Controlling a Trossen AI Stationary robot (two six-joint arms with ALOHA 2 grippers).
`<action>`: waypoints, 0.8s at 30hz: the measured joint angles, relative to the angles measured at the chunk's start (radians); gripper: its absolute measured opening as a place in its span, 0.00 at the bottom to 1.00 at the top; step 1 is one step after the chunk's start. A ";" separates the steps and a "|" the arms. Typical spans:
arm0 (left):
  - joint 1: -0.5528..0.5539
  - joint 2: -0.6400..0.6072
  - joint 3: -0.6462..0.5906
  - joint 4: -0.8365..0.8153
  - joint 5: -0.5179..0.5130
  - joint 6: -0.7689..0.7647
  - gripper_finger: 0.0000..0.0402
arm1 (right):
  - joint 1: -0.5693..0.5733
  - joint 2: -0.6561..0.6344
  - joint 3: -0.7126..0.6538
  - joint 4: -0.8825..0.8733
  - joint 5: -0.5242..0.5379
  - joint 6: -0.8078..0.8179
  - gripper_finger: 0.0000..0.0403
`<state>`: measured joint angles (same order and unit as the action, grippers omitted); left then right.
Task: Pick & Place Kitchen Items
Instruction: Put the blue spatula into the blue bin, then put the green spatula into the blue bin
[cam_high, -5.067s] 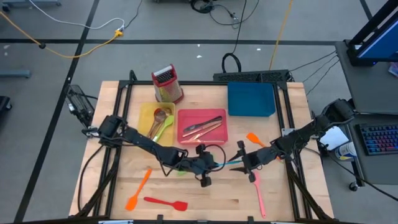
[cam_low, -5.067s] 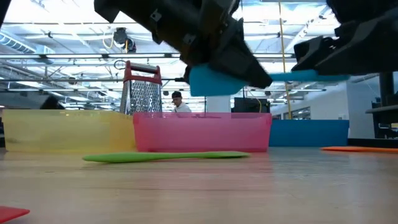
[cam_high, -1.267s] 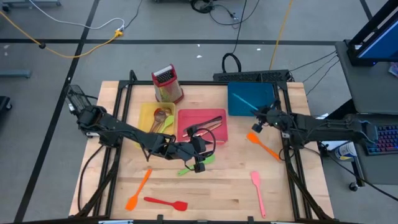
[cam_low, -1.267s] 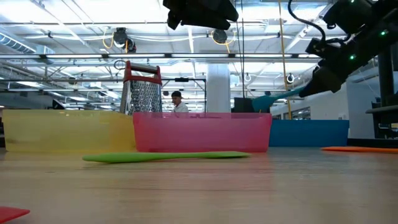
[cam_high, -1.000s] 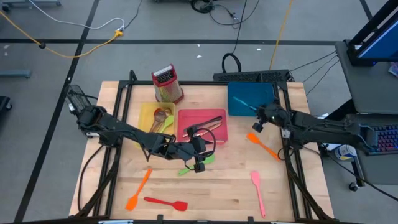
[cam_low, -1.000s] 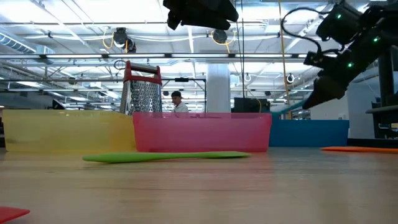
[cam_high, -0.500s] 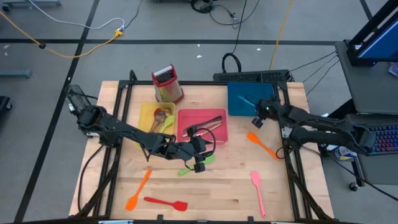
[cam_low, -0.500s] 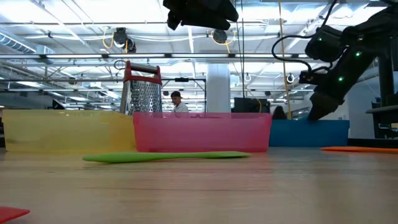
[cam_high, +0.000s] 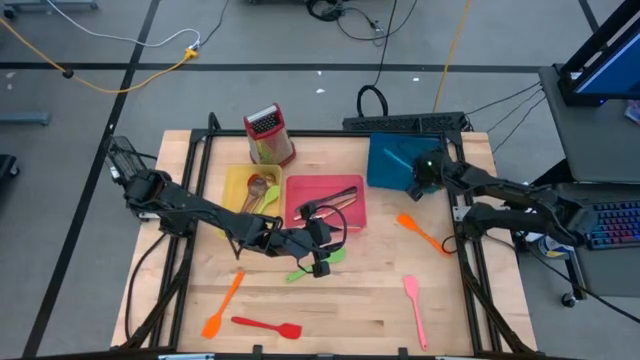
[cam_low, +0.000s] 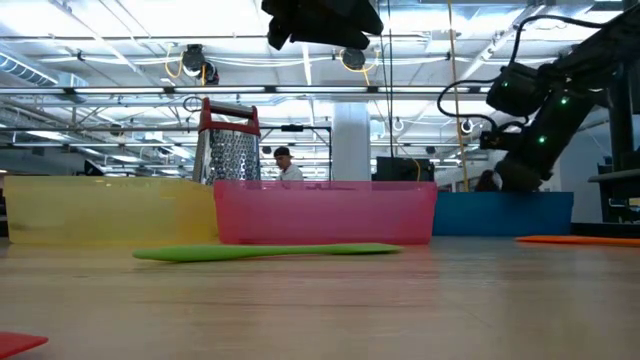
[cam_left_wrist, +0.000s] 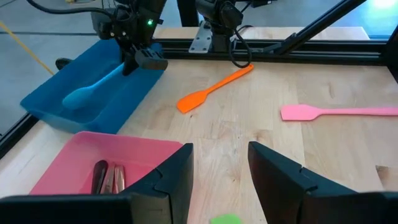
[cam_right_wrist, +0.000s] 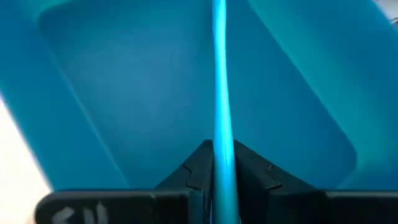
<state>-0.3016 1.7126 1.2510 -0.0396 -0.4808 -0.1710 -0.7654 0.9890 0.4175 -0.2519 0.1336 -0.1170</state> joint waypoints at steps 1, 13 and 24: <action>0.000 0.000 0.000 -0.004 0.000 -0.004 0.40 | -0.006 0.006 0.000 -0.001 -0.005 0.000 0.10; 0.000 0.000 0.000 -0.048 0.000 -0.042 0.40 | -0.026 0.015 -0.001 0.076 -0.007 0.000 0.18; 0.000 0.000 0.000 -0.048 0.000 -0.044 0.40 | -0.026 0.015 -0.001 0.103 -0.005 0.004 0.38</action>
<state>-0.3016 1.7130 1.2507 -0.0872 -0.4808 -0.2146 -0.7918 1.0039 0.4168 -0.1489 0.1285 -0.1128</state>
